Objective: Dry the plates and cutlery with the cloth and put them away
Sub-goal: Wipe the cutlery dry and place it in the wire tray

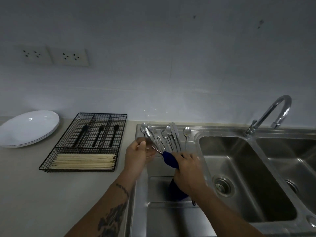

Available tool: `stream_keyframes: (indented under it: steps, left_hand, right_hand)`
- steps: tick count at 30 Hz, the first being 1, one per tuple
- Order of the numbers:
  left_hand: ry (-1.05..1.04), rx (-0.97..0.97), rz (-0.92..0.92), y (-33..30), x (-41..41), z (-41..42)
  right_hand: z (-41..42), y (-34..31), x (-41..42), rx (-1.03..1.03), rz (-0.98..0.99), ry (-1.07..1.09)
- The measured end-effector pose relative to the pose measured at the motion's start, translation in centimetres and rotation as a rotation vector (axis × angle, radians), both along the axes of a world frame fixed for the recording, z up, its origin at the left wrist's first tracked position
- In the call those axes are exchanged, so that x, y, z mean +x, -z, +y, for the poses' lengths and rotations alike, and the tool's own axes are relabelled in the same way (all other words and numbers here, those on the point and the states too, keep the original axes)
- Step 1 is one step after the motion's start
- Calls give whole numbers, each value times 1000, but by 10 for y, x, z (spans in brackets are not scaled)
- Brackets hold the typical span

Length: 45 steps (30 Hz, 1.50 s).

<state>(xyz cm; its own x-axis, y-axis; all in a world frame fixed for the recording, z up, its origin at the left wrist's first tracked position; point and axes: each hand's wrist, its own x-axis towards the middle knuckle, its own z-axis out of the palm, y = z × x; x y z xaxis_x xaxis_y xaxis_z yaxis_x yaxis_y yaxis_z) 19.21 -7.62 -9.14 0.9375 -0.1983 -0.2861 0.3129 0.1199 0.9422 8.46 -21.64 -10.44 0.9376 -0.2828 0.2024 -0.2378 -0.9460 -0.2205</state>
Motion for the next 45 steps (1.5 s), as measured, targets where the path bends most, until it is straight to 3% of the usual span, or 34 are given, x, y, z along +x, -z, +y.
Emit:
stream_keyframes:
  steps: [9,12,20,27,30,34,37,41,45]
  left_hand:
    - [-142,248,-59,12,115,56]
    - [-129,423,-134,14,155,69]
    - [-47,635,-264,30,223,62]
    - [106,824,-251,67,226,55]
    - [75,858,-286,70,218,54]
    - [-54,1035,-534,67,201,41]
    - [14,1011,-636,55,180,14]
    - [260,1051,-506,59,156,-28]
    - [213,1137,-383,82,147,-52]
  right_hand:
    - [15,20,64,140,27,-115]
    - [20,22,89,212,14,-150]
    - [21,38,120,277,74,-159]
    - [9,47,123,368,81,-99]
    - [1,47,120,394,54,-66]
    - [-8,44,113,418,19,-46]
    - [-14,46,108,419,6,-40]
    - [-21,48,101,442,-2,-34]
    - [-31,53,95,459,5,-28]
